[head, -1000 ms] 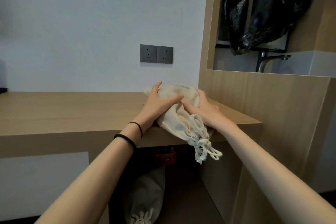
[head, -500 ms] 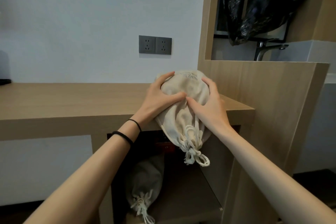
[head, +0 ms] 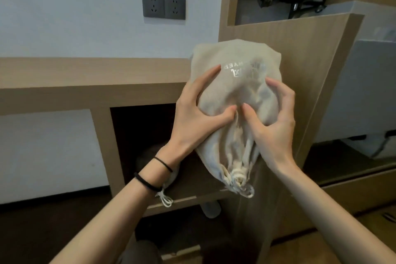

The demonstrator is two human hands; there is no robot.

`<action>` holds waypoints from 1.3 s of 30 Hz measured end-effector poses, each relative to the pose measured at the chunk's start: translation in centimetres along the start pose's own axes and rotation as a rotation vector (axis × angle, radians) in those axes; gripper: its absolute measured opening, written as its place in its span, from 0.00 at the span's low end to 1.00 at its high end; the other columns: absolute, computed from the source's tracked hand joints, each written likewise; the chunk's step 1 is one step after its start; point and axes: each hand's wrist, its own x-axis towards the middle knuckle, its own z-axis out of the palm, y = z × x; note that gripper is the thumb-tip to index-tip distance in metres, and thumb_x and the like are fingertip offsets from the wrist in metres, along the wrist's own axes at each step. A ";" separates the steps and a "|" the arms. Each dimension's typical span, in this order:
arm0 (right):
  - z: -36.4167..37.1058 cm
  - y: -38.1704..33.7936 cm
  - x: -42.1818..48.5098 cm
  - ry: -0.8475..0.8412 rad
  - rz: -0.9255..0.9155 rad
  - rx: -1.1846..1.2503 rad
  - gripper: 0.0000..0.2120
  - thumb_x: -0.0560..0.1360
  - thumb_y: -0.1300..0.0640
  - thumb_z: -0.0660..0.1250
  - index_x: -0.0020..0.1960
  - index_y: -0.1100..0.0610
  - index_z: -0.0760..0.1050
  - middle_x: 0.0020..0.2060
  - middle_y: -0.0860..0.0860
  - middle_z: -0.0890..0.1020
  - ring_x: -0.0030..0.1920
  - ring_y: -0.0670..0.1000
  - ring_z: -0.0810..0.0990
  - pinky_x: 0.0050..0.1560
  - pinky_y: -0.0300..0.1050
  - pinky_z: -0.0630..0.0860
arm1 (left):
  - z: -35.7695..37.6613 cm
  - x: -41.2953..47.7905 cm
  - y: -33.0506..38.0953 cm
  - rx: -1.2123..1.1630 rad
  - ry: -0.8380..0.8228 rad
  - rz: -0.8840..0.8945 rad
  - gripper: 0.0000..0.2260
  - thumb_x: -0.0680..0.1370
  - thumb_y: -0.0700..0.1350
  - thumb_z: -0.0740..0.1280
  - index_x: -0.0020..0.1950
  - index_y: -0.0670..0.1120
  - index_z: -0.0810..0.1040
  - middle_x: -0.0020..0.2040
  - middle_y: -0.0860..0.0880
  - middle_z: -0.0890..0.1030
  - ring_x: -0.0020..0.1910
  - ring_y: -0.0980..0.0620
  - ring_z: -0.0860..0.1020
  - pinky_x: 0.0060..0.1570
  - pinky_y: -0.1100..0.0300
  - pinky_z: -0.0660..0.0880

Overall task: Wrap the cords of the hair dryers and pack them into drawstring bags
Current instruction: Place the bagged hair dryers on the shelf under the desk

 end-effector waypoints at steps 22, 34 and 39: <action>1.8 10.1 -11.0 -0.303 0.388 -0.113 0.24 0.71 0.56 0.73 0.64 0.46 0.68 0.62 0.46 0.72 0.62 0.37 0.69 0.59 0.28 0.68 | 2.0 -12.5 -12.2 0.043 -0.146 -0.405 0.33 0.67 0.53 0.75 0.70 0.57 0.68 0.67 0.63 0.70 0.66 0.64 0.67 0.63 0.71 0.63; 8.1 19.2 -11.8 -0.421 0.699 -0.141 0.27 0.69 0.57 0.72 0.62 0.38 0.67 0.60 0.46 0.73 0.62 0.50 0.74 0.61 0.50 0.75 | 2.8 -12.7 -21.8 -0.047 -0.152 -0.747 0.33 0.67 0.44 0.78 0.68 0.55 0.69 0.65 0.55 0.74 0.66 0.57 0.71 0.65 0.66 0.66; 9.4 22.0 -11.1 -0.437 0.709 -0.104 0.27 0.68 0.67 0.71 0.62 0.47 0.71 0.56 0.47 0.78 0.59 0.47 0.77 0.59 0.40 0.75 | 3.9 -12.3 -24.3 0.042 -0.176 -0.768 0.35 0.60 0.58 0.74 0.66 0.56 0.69 0.60 0.56 0.75 0.61 0.58 0.73 0.54 0.78 0.65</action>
